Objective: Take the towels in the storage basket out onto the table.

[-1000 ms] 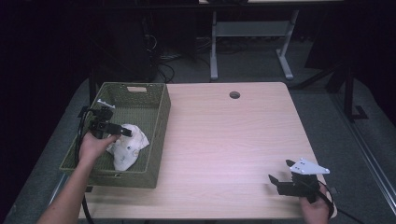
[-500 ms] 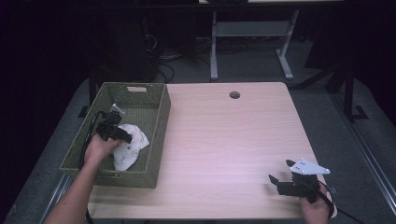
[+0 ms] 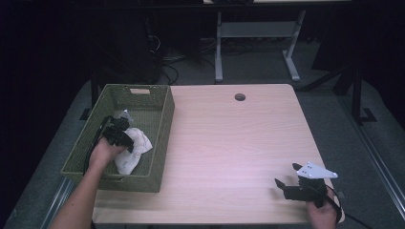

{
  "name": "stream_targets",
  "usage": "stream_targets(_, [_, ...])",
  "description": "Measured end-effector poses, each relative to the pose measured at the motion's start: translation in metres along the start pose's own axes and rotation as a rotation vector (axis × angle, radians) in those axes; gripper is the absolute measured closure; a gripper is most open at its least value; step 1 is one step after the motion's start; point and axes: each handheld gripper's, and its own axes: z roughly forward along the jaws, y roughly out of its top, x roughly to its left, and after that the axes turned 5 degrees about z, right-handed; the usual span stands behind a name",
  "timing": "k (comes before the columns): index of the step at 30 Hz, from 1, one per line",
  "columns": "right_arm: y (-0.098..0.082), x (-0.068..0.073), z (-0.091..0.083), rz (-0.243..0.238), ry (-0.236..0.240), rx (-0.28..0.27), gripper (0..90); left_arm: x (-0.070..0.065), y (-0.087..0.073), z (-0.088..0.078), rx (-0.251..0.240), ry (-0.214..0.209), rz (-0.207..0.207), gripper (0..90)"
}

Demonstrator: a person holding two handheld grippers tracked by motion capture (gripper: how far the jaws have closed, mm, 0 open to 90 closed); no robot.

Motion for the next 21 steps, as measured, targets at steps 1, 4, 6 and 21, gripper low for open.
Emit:
stream_targets(1, [-0.0001,-0.0001,0.0002,-0.001,0.0,0.0,13.7,0.0003,-0.0001,0.0,-0.001,0.0,-0.006,55.0])
stream_targets(4, [0.0,0.0006,0.0008,-0.004,0.002,0.002,13.7,0.0009,0.0007,-0.0001,0.002,0.0,0.002,58.8])
stream_targets(6, [0.0001,0.0011,0.0008,-0.005,0.003,0.003,13.7,0.0009,0.0009,0.0,0.002,0.0,-0.003,60.6])
stream_targets(21, [-0.0002,0.0015,0.0007,-0.002,0.001,-0.002,13.7,0.0072,-0.006,-0.0093,-0.037,-0.023,-0.007,74.8])
